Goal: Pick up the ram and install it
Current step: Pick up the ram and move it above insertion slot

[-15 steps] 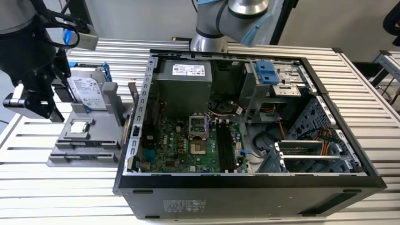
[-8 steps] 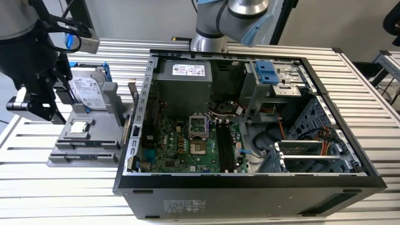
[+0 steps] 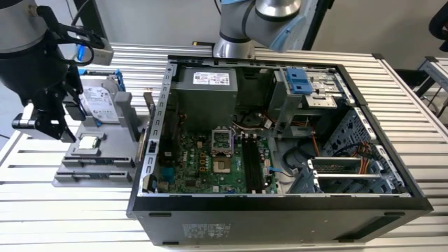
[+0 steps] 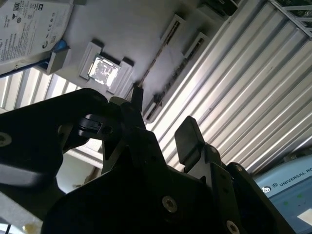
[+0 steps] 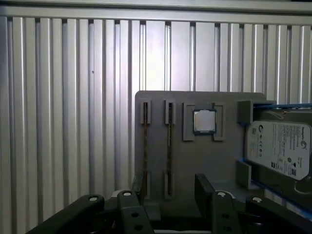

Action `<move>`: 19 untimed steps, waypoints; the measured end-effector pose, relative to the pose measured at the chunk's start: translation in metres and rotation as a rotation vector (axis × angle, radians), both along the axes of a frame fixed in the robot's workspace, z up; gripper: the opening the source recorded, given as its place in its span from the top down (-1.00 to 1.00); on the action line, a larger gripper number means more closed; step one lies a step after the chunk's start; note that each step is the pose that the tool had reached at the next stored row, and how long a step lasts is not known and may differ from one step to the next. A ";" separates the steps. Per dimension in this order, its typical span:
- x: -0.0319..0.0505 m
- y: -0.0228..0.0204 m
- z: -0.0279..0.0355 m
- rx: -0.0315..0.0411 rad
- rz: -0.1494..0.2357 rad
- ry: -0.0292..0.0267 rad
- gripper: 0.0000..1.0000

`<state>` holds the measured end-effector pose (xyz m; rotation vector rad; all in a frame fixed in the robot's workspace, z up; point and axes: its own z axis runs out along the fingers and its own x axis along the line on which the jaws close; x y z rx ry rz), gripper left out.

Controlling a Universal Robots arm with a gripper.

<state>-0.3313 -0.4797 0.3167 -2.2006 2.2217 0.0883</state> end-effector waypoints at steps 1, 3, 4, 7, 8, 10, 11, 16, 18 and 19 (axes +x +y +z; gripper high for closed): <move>0.0000 0.0000 -0.0013 0.0000 0.000 0.0000 -1.00; 0.0000 0.0000 -0.0042 0.0000 0.000 0.0000 -1.00; 0.0000 0.0000 -0.0056 0.0000 0.000 0.0000 -1.00; 0.0000 -0.0007 -0.0097 0.0001 0.000 0.0001 -1.00; 0.0000 -0.0014 -0.0107 -0.0001 0.000 0.0005 -1.00; 0.0000 -0.0031 -0.0126 -0.0001 0.000 0.0014 -1.00; 0.0000 -0.0043 -0.0135 -0.0001 0.000 0.0016 -1.00; 0.0000 -0.0082 -0.0181 0.0001 0.000 0.0033 -1.00; 0.0000 -0.0083 -0.0201 0.0000 0.000 0.0039 -1.00; 0.0000 -0.0083 -0.0211 0.0000 0.000 0.0043 -1.00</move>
